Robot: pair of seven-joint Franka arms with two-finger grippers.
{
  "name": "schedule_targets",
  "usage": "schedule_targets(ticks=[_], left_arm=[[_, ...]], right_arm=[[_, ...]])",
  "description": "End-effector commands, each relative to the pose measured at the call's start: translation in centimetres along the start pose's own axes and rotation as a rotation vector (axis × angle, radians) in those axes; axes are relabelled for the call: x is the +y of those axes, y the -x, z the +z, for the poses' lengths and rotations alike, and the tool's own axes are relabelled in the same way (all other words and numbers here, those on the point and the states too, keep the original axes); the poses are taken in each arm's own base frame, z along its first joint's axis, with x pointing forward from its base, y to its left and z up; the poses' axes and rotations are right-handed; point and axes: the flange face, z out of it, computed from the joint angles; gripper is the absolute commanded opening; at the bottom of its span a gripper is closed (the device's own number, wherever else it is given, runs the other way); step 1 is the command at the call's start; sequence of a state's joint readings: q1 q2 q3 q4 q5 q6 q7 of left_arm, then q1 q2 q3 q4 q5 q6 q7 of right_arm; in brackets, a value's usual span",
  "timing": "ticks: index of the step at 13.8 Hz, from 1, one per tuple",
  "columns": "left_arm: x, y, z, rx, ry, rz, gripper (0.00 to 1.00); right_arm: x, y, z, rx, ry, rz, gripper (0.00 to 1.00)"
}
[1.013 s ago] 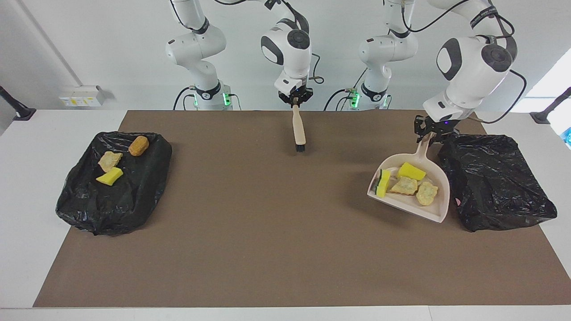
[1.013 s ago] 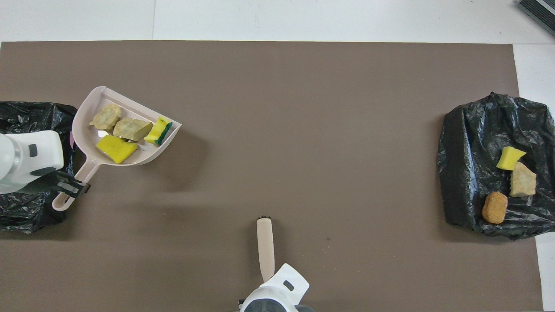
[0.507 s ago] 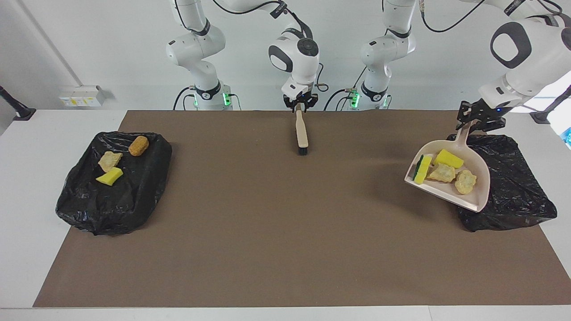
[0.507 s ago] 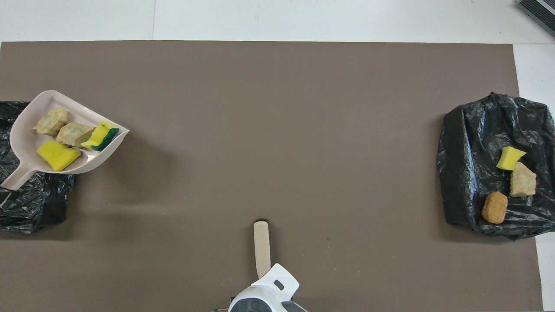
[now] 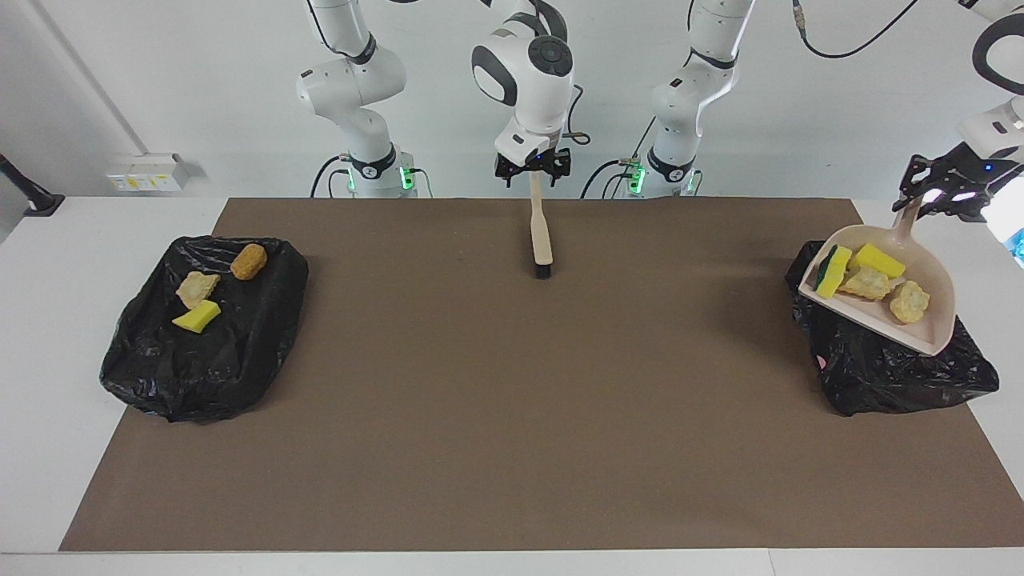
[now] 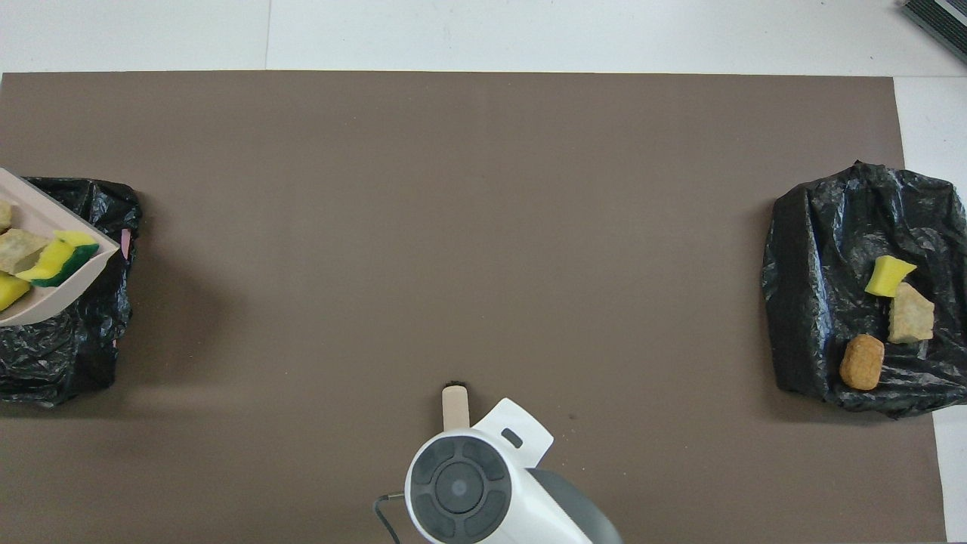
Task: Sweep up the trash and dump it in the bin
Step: 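Tip the dustpan over the bin with the left gripper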
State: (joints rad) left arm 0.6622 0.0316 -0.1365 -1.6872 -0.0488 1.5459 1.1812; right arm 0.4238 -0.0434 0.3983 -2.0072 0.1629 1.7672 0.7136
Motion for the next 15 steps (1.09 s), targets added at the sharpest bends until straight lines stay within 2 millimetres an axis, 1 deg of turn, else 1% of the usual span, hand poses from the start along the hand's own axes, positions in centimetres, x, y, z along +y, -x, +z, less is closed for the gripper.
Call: schedule_targets(ticks=[1,3,4,6,8,9,10,11,12,13,15], left_arm=[[-3.0,1.2,-1.3,-0.033,0.026,0.078,0.00],[-5.0,1.3,-1.8,-0.081,0.020,0.126,0.00],[-5.5,1.5,-1.8,-0.109,0.006,0.139,0.00],[-6.3,2.4,-2.5,-0.188,-0.047,0.223,0.00],[-7.1,3.1,-3.1,-0.253,-0.101,0.289,0.00],[-7.4,3.3,-3.3,-0.280,-0.122,0.302,0.00],[-7.5,3.1,-3.6,-0.318,-0.148,0.333,0.00],[-7.8,2.8,-3.7,-0.363,-0.170,0.380,0.00],[-7.8,2.1,-4.0,-0.403,-0.195,0.430,0.00],[-7.7,1.0,-4.2,-0.447,-0.226,0.483,0.00],[-7.9,-0.6,-3.7,-0.518,-0.278,0.561,0.00]], right_arm=[[3.3,-1.9,-4.8,-0.015,0.013,-0.070,1.00],[7.0,-4.3,-7.9,-0.009,-0.013,-0.085,1.00],[8.8,-5.2,-9.6,0.001,-0.028,-0.105,1.00],[12.5,-7.1,-12.0,0.027,-0.058,-0.151,1.00],[15.3,-8.3,-14.0,0.081,-0.036,-0.185,1.00],[16.4,-8.8,-14.6,0.108,-0.001,-0.205,1.00],[17.4,-9.2,-15.1,0.122,0.023,-0.235,1.00],[19.2,-10.0,-15.4,0.130,0.030,-0.250,1.00],[21.1,-10.7,-15.7,0.135,0.024,-0.259,1.00],[22.5,-11.3,-15.8,0.139,0.021,-0.259,1.00],[25.2,-12.1,-15.9,0.142,0.013,-0.239,1.00]])
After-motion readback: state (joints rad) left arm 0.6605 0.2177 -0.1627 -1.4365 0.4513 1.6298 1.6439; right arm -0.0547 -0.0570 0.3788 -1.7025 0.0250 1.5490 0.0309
